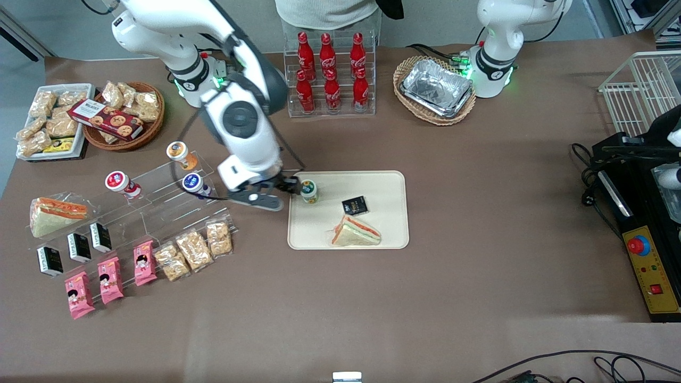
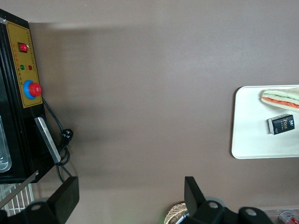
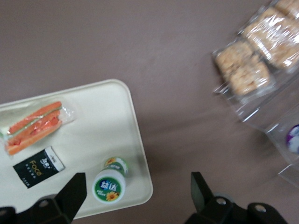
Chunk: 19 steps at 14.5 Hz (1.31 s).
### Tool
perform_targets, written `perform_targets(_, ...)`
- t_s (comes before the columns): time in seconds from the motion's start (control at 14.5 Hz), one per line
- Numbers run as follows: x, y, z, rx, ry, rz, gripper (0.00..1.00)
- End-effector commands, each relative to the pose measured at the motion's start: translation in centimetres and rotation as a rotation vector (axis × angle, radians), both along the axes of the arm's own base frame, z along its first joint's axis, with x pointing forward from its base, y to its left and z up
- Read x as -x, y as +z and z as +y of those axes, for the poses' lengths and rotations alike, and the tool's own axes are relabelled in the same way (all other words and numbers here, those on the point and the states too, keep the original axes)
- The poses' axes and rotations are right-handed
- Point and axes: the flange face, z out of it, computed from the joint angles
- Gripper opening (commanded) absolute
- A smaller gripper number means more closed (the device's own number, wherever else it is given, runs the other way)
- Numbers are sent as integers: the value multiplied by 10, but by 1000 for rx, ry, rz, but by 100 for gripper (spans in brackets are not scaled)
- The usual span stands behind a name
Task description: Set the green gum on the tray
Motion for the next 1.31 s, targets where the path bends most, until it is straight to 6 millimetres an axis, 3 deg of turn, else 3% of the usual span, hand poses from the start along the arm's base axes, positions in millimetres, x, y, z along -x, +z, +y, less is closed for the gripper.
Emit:
perform_targets(0.0, -15, 57, -65, -34, 33, 12, 99)
perform_targets(0.28, -39, 107, -160, -37, 131, 30, 100)
perform_targets(0.55, -46, 135, -256, -45, 209, 56, 100)
perform_targets(0.9, -33, 167, -327, -46, 234, 70, 100)
perform_targets(1.04, -25, 180, -370, -51, 250, 55, 100)
perform_targets(1.24, -22, 201, -398, -67, 226, 45, 100)
